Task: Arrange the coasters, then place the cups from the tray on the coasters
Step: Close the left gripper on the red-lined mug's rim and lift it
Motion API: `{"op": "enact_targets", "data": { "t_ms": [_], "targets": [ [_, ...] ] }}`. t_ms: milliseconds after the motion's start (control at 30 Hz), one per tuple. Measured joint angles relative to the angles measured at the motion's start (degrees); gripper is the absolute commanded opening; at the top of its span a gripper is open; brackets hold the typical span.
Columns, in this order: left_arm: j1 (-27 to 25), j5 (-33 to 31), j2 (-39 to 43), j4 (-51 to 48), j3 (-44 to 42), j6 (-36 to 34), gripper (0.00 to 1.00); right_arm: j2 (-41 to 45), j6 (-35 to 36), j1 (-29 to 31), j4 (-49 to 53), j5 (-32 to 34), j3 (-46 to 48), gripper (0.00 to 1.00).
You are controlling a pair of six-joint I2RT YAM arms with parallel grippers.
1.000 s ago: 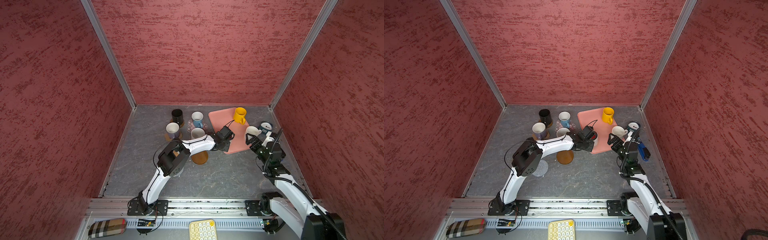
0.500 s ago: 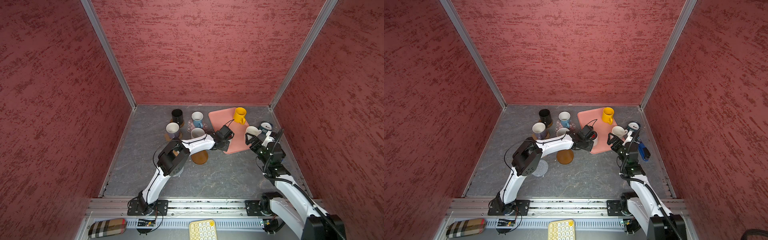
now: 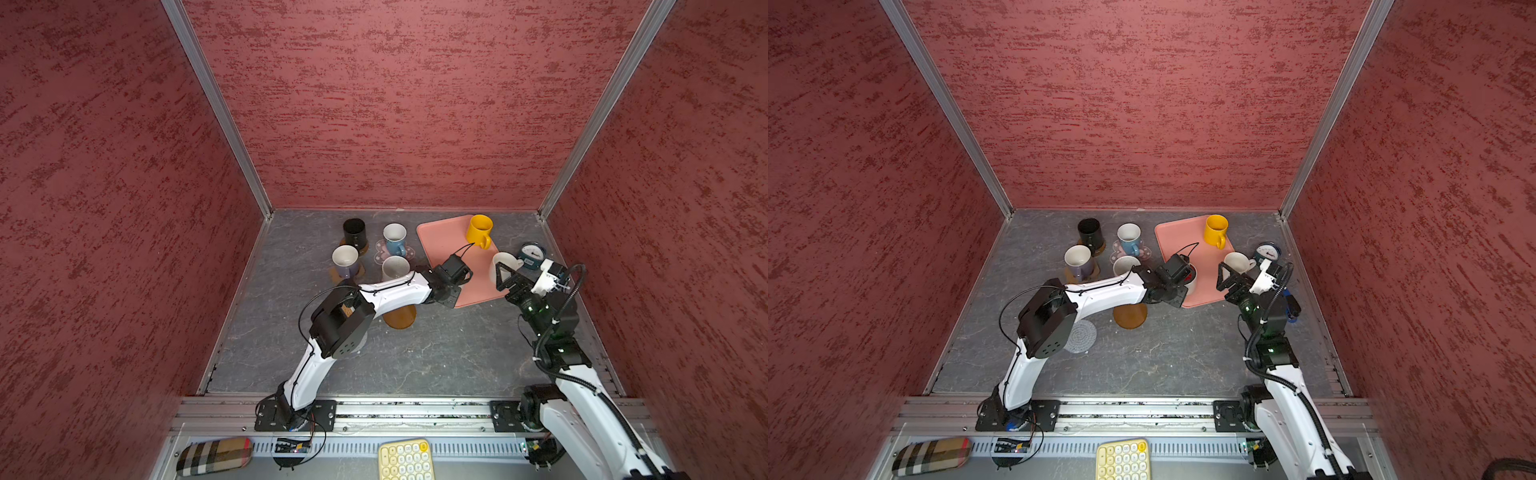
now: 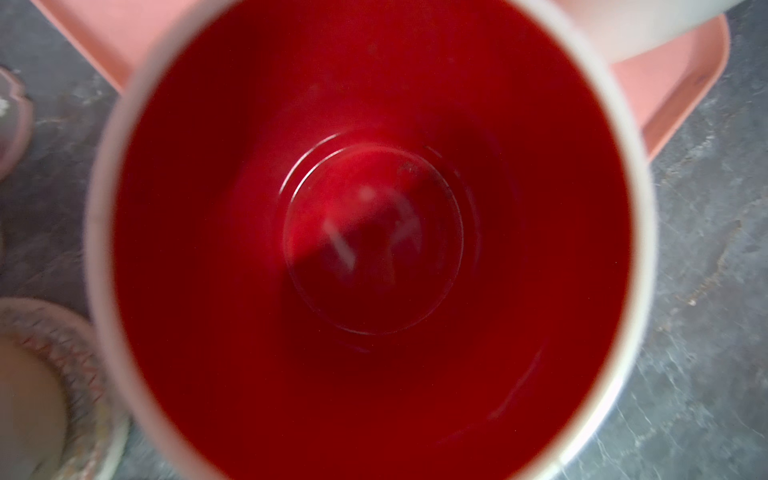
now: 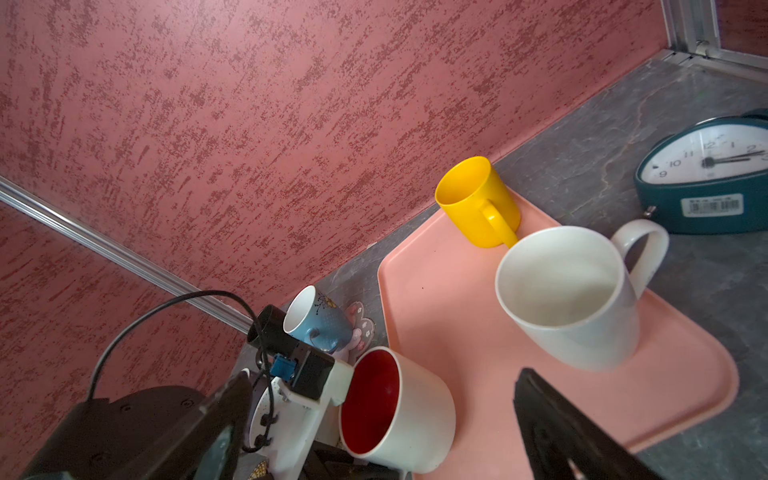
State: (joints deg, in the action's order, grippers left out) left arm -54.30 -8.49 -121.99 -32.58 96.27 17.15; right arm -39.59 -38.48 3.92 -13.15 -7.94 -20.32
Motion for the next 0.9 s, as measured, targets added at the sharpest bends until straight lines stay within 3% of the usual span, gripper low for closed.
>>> {"op": "enact_targets", "data": {
  "t_ms": [433, 900],
  "targets": [
    [-1.1, -4.3, 12.4, 0.2, -11.2, 0.0, 0.00, 2.8, 1.0, 1.2, 6.3, -1.6, -3.6, 0.99],
    [-1.3, -8.5, 24.5, 1.1, -25.2, 1.3, 0.00, -2.8, 1.8, 14.8, 7.1, 1.8, -7.1, 0.98]
  ]
}}
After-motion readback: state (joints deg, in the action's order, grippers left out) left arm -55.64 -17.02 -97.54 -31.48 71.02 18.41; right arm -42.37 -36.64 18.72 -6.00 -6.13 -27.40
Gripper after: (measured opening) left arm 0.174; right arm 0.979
